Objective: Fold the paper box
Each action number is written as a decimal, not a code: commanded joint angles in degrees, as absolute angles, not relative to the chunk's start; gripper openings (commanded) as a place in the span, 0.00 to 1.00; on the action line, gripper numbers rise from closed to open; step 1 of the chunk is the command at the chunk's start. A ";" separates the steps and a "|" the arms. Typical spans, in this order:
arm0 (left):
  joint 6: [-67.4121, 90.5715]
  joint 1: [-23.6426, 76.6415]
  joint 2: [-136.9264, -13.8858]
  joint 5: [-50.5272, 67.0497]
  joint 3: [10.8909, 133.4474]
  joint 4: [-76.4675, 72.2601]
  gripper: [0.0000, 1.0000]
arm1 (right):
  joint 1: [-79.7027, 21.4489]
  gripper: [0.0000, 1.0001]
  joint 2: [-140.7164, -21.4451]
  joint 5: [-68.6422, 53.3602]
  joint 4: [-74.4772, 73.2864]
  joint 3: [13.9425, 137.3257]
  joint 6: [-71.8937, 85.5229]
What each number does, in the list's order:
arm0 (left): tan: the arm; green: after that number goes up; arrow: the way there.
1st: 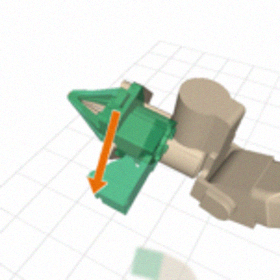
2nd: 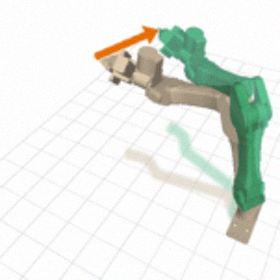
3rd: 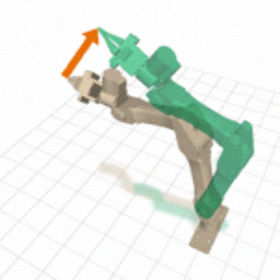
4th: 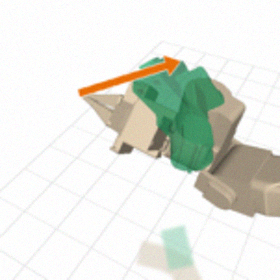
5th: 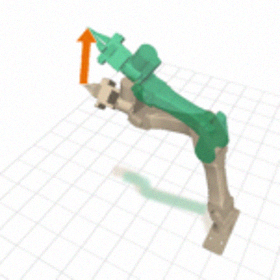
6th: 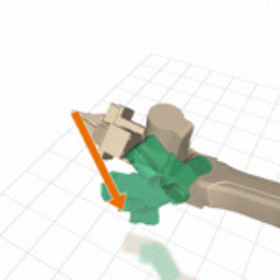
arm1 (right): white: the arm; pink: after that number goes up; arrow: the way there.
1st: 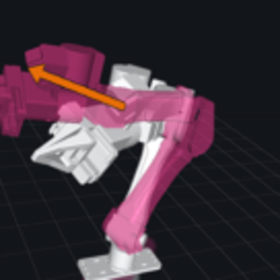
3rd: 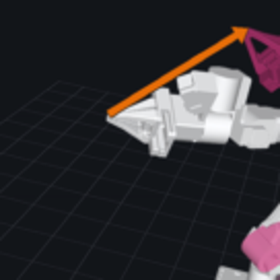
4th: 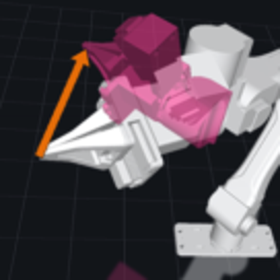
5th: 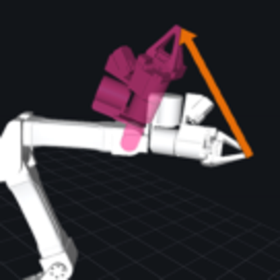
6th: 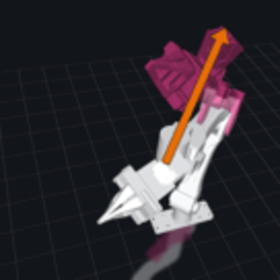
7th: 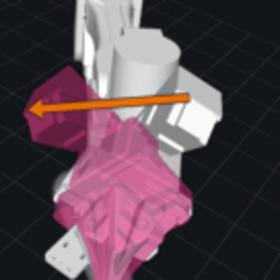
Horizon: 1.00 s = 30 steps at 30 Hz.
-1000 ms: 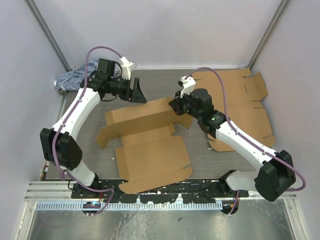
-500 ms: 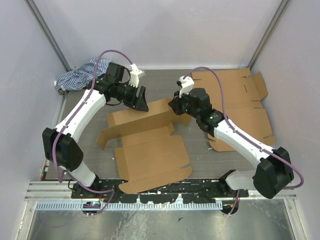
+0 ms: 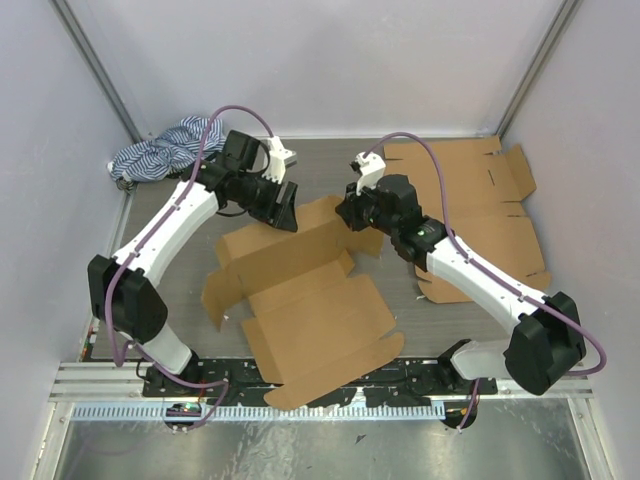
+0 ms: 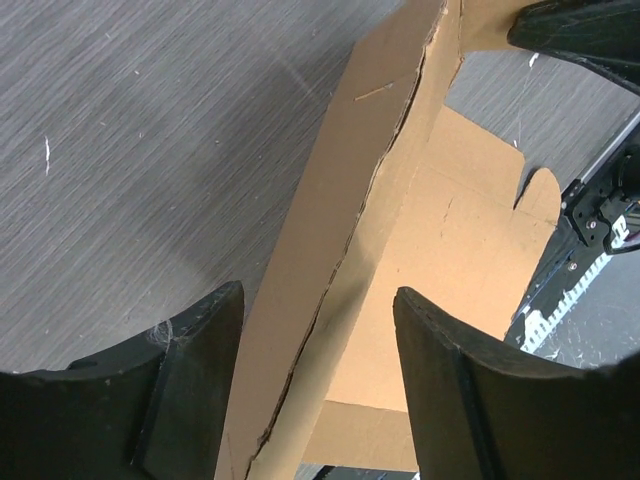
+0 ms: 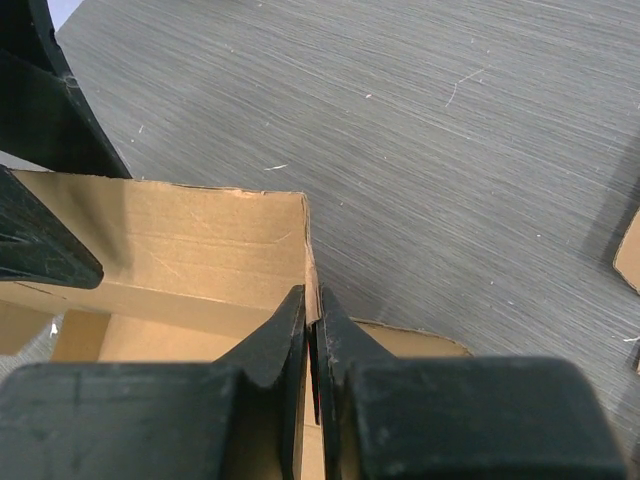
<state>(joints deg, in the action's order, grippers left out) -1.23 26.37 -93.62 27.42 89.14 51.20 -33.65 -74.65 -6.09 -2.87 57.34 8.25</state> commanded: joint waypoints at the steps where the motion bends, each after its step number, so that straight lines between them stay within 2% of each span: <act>1: -0.80 26.46 -93.91 29.21 91.76 51.44 0.69 | -34.01 0.12 -73.71 -6.85 -2.52 59.21 7.65; 4: -0.84 26.46 -95.00 34.07 92.15 52.20 0.66 | -34.01 0.13 -73.74 -6.72 -2.54 59.15 7.62; 8: -0.45 26.57 -95.32 34.85 89.76 51.92 0.58 | -34.01 0.13 -74.04 -7.33 -2.38 59.15 7.98; 10: -0.53 26.54 -95.32 34.85 88.73 51.94 0.50 | -33.99 0.13 -74.08 -7.50 -2.33 59.12 8.06; 12: -0.48 26.71 -95.11 33.69 88.25 52.30 0.37 | -34.01 0.14 -74.09 -7.32 -2.71 59.28 8.23; 13: -0.35 26.86 -94.99 32.27 88.35 52.63 0.30 | -33.97 0.17 -74.09 -7.07 -3.00 59.48 8.27; 16: 0.15 27.66 -94.48 25.84 89.43 54.94 0.14 | -33.99 0.38 -73.80 -5.14 -4.99 60.57 8.69; 19: 0.11 29.95 -94.31 16.53 91.39 58.16 0.03 | -34.01 0.47 -72.98 -0.68 -7.27 61.55 9.36; 26: 0.35 38.76 -94.91 -7.88 96.42 65.34 0.00 | -33.07 0.52 -70.22 12.75 -9.48 62.38 12.17; 30: 0.11 46.20 -95.80 -26.57 98.14 70.26 0.00 | -28.04 0.52 -71.15 17.80 -11.01 62.96 16.75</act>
<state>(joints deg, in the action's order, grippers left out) 0.43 40.47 -94.98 -4.54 95.61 62.76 -32.34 -72.62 9.32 -10.96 59.81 11.88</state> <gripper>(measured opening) 0.019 0.523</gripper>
